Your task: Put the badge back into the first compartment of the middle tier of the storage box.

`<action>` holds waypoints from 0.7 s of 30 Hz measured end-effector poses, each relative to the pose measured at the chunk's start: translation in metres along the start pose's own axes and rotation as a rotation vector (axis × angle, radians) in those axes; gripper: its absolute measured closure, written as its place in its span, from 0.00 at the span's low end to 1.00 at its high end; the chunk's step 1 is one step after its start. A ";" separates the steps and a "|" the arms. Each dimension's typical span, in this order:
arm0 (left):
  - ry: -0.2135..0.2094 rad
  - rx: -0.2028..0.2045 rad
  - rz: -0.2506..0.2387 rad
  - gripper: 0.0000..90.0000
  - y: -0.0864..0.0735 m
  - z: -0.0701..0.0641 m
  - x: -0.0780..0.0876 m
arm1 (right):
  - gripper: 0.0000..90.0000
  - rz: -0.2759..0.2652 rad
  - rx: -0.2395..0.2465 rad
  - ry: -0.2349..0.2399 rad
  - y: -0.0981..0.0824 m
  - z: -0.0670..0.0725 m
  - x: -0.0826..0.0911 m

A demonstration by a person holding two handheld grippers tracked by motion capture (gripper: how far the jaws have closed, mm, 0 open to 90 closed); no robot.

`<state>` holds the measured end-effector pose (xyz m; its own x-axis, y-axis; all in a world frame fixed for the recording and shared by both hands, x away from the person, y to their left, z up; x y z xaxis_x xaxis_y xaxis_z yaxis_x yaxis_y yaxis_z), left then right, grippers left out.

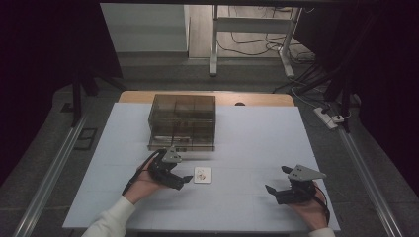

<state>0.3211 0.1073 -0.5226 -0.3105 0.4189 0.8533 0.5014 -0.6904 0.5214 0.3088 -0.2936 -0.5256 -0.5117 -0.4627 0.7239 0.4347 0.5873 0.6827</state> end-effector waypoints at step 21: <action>-0.016 -0.037 0.034 0.16 0.018 -0.003 -0.016 | 0.09 0.003 0.001 0.003 0.000 0.001 -0.001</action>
<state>0.3327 0.0862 -0.5263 -0.2811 0.4040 0.8705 0.4810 -0.7256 0.4920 0.3087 -0.2930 -0.5263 -0.5078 -0.4633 0.7263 0.4352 0.5896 0.6804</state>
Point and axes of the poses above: each handheld gripper's, and its own axes: x roughly backward along the jaws, y roughly out of its top, z roughly to its left, the point moved 3 cm from there along -x, roughly forward along the jaws, and after that the axes turned 11 degrees about z, right-handed, at the moved point
